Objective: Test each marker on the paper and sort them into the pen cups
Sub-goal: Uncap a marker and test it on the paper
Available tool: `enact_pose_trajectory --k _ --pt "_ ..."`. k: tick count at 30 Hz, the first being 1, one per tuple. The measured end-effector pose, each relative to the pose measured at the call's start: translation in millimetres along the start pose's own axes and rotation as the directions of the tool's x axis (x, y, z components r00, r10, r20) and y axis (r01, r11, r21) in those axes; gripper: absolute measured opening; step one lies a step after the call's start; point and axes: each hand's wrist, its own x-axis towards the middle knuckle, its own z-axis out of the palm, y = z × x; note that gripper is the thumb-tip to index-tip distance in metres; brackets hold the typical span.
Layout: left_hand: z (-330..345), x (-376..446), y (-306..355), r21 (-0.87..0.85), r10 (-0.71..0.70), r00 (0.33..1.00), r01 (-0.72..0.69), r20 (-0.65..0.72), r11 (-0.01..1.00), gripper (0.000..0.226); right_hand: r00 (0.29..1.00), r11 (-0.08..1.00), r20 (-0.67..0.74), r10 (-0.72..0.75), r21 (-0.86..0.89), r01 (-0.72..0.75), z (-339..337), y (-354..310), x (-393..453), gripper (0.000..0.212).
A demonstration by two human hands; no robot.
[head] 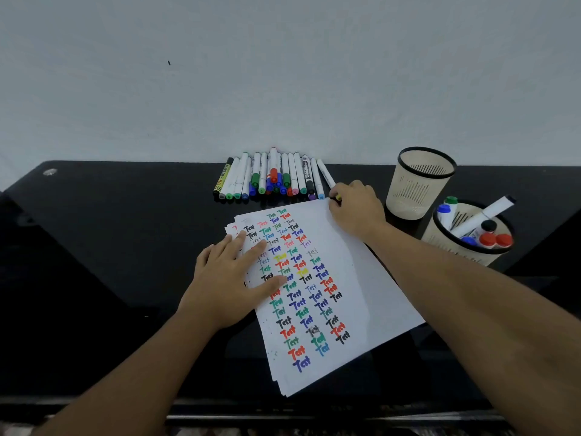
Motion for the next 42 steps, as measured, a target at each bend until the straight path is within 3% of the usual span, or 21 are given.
enact_pose_trajectory --k 6,11,15,19,22,25,28,35,39,42 --pt "0 1 1 -0.01 -0.001 1.0 0.001 0.002 1.0 0.101 0.946 0.993 -0.323 -0.03 0.095 0.064 -6 1 -16 0.005" --pt "-2 -1 1 -0.007 -0.001 1.0 0.001 0.006 1.0 0.095 0.888 0.958 -0.414 -0.198 0.108 0.264 -24 -7 -36 0.016" --pt "-3 -1 1 -0.006 -0.008 1.0 0.008 0.008 1.0 0.096 0.845 0.89 -0.309 -0.437 -0.015 0.455 -36 -23 -57 0.023" --pt "-2 -1 2 -0.023 -0.017 1.0 0.017 -0.002 1.0 0.096 0.795 0.798 -0.075 -0.602 -0.067 0.599 -28 -37 -83 0.031" --pt "-2 -1 2 -0.045 -0.017 1.0 0.016 -0.024 0.999 0.098 0.737 0.73 0.108 -0.667 -0.1 0.676 -18 -38 -88 0.047" --pt "-2 -1 2 -0.046 -0.02 0.999 0.019 -0.027 0.999 0.094 0.791 0.818 0.223 -0.571 0.066 0.572 -16 -41 -90 0.059" --pt "-2 -2 2 -0.05 -0.018 0.999 0.016 -0.033 0.999 0.094 0.816 0.855 0.254 -0.519 0.165 0.492 -19 -42 -86 0.063" --pt "-2 -2 3 -0.046 -0.016 0.999 0.014 -0.033 0.999 0.093 0.762 0.818 0.317 -0.565 0.092 0.568 -26 -34 -71 0.044" --pt "-4 -2 4 -0.066 -0.013 0.999 0.01 -0.042 0.998 0.09 0.752 0.776 0.303 -0.586 -0.06 0.628 -28 -45 -71 0.033" --pt "0 -2 1 -0.101 0.013 0.992 -0.026 -0.122 0.995 0.08 0.746 0.754 0.268 -0.61 -0.094 0.65 -23 -54 -76 0.033"
